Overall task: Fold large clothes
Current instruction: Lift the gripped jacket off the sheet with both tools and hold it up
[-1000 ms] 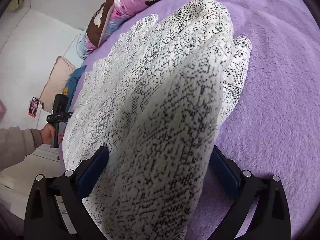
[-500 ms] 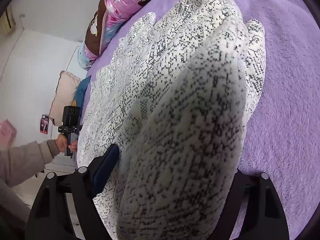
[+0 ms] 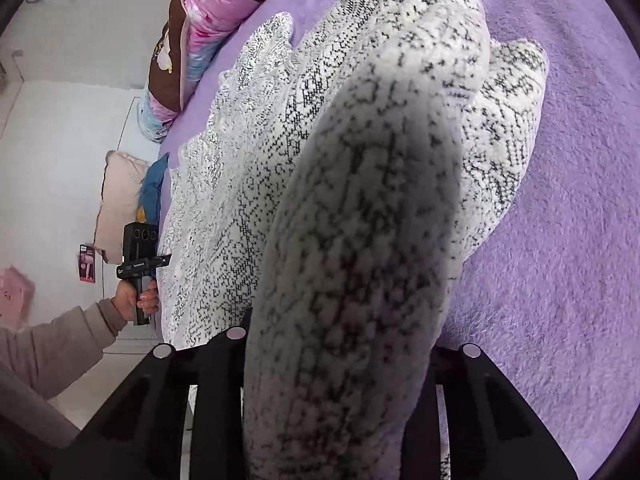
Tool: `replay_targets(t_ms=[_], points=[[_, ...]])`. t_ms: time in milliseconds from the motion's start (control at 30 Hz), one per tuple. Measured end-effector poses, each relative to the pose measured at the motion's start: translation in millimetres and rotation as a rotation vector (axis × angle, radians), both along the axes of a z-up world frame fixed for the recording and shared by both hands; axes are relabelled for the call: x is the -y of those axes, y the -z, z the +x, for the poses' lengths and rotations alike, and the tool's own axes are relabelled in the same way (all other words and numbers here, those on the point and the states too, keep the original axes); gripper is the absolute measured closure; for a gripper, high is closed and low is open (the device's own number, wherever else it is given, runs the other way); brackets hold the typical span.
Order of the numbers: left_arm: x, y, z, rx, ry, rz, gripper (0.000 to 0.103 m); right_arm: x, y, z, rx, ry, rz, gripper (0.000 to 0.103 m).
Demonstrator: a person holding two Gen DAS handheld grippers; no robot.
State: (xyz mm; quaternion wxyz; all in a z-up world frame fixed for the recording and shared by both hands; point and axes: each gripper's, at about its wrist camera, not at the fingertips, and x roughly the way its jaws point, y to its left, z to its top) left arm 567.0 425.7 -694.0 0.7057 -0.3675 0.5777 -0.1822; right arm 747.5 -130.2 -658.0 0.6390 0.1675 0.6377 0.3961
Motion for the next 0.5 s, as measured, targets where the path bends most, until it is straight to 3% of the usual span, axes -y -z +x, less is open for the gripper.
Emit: replay_targets(t_ms=[267,500], points=[[13,-4,6,-0.014,-0.040,0.042,0.079,-5,-11,-4,0.004,0.041,0.009,0.077],[25,-23,11,-0.027,-0.064,0.056,0.083,3,-32,-7,0.040,0.037,0.042,0.082]])
